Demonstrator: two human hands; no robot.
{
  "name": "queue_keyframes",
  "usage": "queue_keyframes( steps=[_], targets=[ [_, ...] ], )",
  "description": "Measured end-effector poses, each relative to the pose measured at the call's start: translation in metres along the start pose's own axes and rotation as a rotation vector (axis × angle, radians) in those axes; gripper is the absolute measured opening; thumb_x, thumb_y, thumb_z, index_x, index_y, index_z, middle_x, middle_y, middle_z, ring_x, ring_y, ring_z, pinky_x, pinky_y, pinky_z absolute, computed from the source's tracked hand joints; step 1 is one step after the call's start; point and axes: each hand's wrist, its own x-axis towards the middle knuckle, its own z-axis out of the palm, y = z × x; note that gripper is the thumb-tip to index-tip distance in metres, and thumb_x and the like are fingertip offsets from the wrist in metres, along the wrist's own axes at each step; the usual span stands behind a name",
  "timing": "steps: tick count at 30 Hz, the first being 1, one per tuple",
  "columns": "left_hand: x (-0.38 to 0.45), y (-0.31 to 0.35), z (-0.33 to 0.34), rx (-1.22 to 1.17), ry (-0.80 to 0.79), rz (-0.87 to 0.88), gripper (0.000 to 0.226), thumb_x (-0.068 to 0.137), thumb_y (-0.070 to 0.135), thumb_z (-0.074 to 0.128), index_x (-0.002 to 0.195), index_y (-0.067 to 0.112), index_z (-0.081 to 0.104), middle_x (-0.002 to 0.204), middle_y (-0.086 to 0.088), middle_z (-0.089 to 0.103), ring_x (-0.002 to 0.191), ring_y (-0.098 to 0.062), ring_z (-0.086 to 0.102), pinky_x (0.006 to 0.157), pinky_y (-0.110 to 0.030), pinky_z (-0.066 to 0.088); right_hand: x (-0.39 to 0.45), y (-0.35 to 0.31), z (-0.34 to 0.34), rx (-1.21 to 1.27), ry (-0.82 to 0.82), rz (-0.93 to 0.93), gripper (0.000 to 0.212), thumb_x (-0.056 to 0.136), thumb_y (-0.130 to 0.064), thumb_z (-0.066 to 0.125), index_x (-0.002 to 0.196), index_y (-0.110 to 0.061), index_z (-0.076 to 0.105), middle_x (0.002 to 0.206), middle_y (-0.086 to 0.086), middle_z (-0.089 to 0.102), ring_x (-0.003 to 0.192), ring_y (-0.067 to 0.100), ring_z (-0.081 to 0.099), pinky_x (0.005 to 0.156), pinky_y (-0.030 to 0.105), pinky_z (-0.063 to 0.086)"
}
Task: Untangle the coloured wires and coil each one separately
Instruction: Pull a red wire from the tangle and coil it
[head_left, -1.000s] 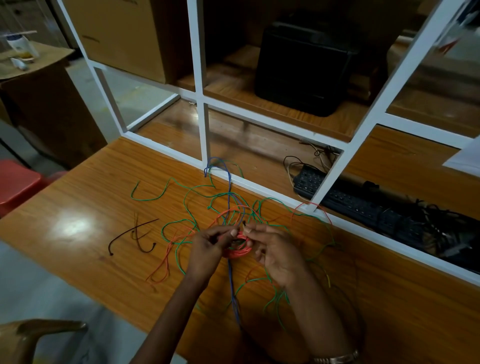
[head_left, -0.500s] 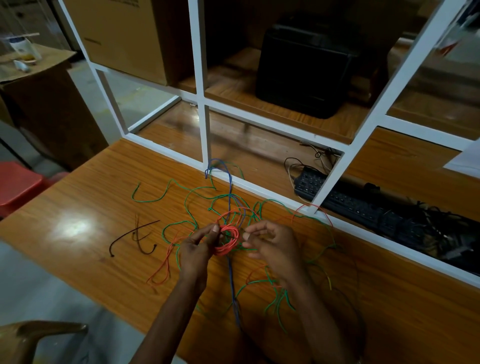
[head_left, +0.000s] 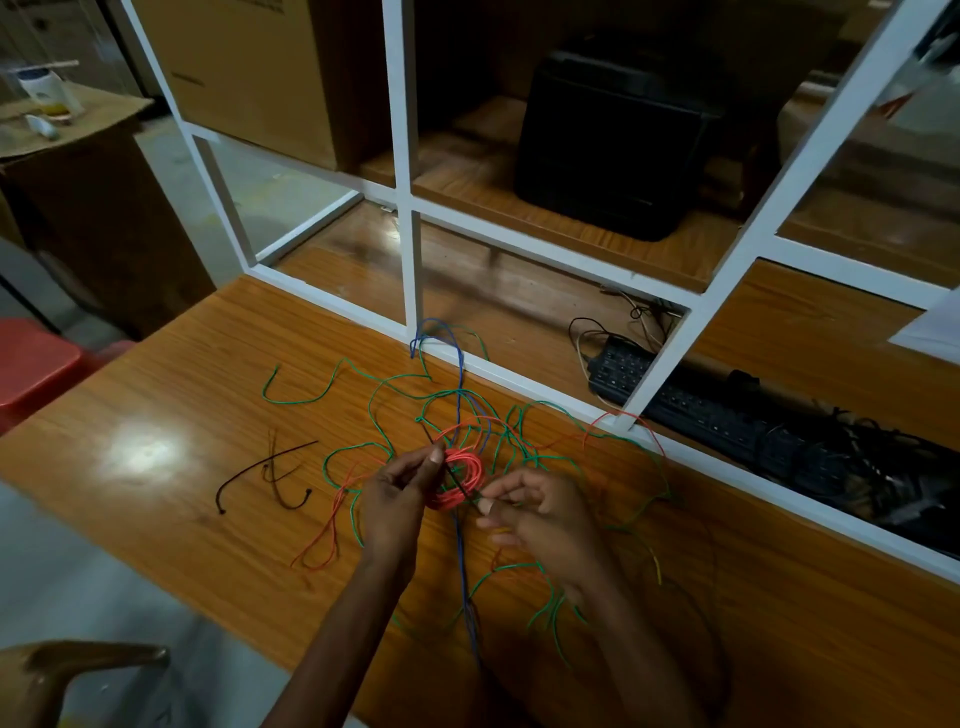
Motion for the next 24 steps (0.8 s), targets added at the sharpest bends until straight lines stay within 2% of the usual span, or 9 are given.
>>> queue_keyframes(
  steps=[2, 5, 9, 11, 13, 16, 20, 24],
  targets=[
    [-0.001, 0.0, 0.0, 0.105, -0.008, 0.044, 0.016, 0.093, 0.02, 0.078, 0.107, 0.013, 0.082, 0.104, -0.004, 0.082, 0.099, -0.018, 0.077, 0.081, -0.036, 0.058, -0.001, 0.0, 0.0, 0.014, 0.014, 0.01, 0.005, 0.091, -0.006, 0.075, 0.095, -0.008, 0.073, 0.097, 0.013, 0.072, 0.078, 0.021, 0.078, 0.06, 0.026, 0.058],
    [-0.003, 0.003, 0.002, 0.234, -0.086, 0.101, 0.011, 0.093, 0.018, 0.078, 0.102, 0.017, 0.084, 0.097, -0.001, 0.082, 0.09, -0.015, 0.076, 0.075, -0.038, 0.057, -0.002, -0.004, 0.002, 0.101, 0.06, 0.018, 0.004, 0.094, -0.008, 0.072, 0.098, -0.008, 0.072, 0.097, 0.012, 0.075, 0.071, 0.017, 0.075, 0.055, 0.023, 0.053],
    [-0.01, 0.01, 0.007, 0.325, -0.24, 0.254, 0.014, 0.093, 0.009, 0.077, 0.103, 0.015, 0.084, 0.101, 0.004, 0.082, 0.097, -0.014, 0.077, 0.084, -0.027, 0.058, 0.002, -0.011, 0.0, 0.291, 0.097, 0.08, 0.01, 0.095, -0.01, 0.069, 0.104, -0.009, 0.072, 0.082, 0.005, 0.069, 0.063, 0.005, 0.061, 0.049, 0.017, 0.039],
    [-0.013, 0.012, 0.011, 0.377, -0.276, 0.32, 0.018, 0.093, 0.005, 0.077, 0.104, 0.017, 0.084, 0.105, 0.006, 0.082, 0.101, -0.012, 0.077, 0.087, -0.027, 0.059, 0.003, -0.014, -0.001, 0.392, 0.074, 0.126, 0.009, 0.097, -0.011, 0.067, 0.104, -0.012, 0.071, 0.079, 0.0, 0.065, 0.062, 0.003, 0.055, 0.047, 0.015, 0.034],
    [-0.015, 0.015, 0.014, 0.408, -0.295, 0.374, 0.025, 0.093, 0.002, 0.076, 0.103, 0.024, 0.084, 0.106, 0.011, 0.081, 0.102, -0.01, 0.077, 0.088, -0.029, 0.06, 0.005, -0.015, -0.002, 0.472, 0.044, 0.15, 0.009, 0.098, -0.011, 0.065, 0.106, -0.013, 0.069, 0.08, -0.004, 0.066, 0.062, 0.003, 0.052, 0.047, 0.015, 0.032],
    [-0.02, 0.022, 0.015, 0.458, -0.328, 0.476, 0.037, 0.093, 0.0, 0.075, 0.101, 0.035, 0.08, 0.107, 0.02, 0.079, 0.103, -0.004, 0.075, 0.088, -0.024, 0.059, 0.005, -0.016, -0.002, 0.522, 0.029, 0.163, 0.009, 0.098, -0.012, 0.064, 0.106, -0.012, 0.067, 0.08, -0.005, 0.064, 0.064, 0.005, 0.049, 0.046, 0.016, 0.029],
    [-0.021, 0.023, 0.014, 0.508, -0.335, 0.567, 0.028, 0.091, -0.004, 0.075, 0.101, 0.022, 0.083, 0.11, 0.019, 0.079, 0.104, -0.003, 0.075, 0.088, -0.019, 0.056, 0.008, -0.013, -0.004, 0.489, 0.055, 0.156, 0.006, 0.099, -0.01, 0.063, 0.1, -0.014, 0.067, 0.079, -0.004, 0.061, 0.062, 0.005, 0.047, 0.047, 0.017, 0.026],
    [-0.021, 0.023, 0.012, 0.547, -0.34, 0.602, 0.02, 0.092, -0.002, 0.075, 0.101, 0.013, 0.084, 0.11, 0.018, 0.079, 0.105, -0.003, 0.075, 0.088, -0.022, 0.058, 0.009, -0.013, -0.005, 0.469, 0.05, 0.159, 0.007, 0.099, -0.01, 0.063, 0.097, -0.015, 0.067, 0.075, -0.005, 0.06, 0.062, 0.004, 0.047, 0.046, 0.018, 0.026]
  ],
)
